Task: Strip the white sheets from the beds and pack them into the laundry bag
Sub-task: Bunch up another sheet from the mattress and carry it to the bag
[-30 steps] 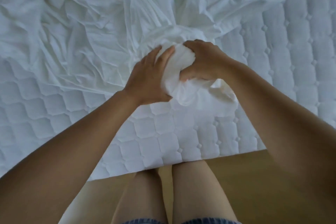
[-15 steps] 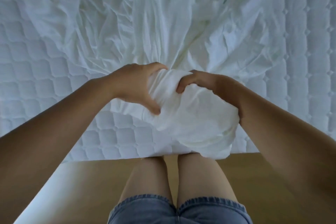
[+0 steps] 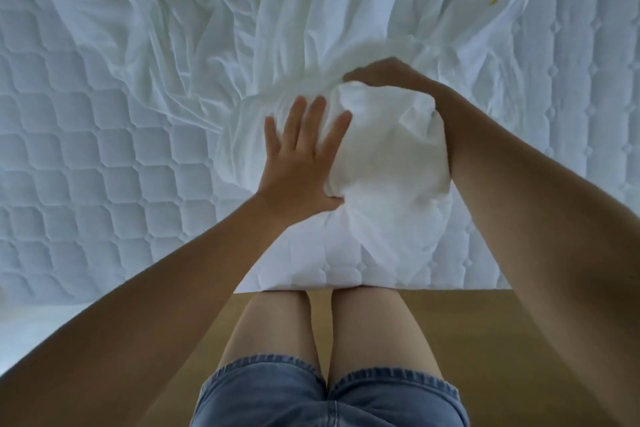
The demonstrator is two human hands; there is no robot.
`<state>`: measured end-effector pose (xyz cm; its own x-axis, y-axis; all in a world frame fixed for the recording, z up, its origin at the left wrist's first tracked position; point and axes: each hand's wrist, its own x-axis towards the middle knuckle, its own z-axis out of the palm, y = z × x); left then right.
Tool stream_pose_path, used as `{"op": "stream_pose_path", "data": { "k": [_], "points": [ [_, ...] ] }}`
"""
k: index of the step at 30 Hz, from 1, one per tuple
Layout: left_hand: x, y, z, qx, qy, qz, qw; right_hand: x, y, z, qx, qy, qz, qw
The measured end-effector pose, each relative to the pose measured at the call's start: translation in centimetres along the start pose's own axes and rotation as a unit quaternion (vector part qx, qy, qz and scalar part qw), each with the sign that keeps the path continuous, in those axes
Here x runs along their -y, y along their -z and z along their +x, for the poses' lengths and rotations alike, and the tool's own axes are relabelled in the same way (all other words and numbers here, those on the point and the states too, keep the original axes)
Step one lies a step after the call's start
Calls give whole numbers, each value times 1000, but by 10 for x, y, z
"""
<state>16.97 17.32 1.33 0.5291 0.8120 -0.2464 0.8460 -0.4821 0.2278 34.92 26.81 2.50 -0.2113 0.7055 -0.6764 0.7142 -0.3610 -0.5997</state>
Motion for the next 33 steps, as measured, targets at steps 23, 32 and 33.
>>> {"op": "stream_pose_path", "data": {
  "k": [23,32,33],
  "points": [
    [45,5,30,7,5,-58,998,-13,-1,21,3,63,-125,990],
    [70,36,91,71,-72,-27,995,-16,24,56,-12,41,60,997],
    [71,42,93,69,-66,-57,994,-15,23,57,-20,37,76,996]
  ]
}}
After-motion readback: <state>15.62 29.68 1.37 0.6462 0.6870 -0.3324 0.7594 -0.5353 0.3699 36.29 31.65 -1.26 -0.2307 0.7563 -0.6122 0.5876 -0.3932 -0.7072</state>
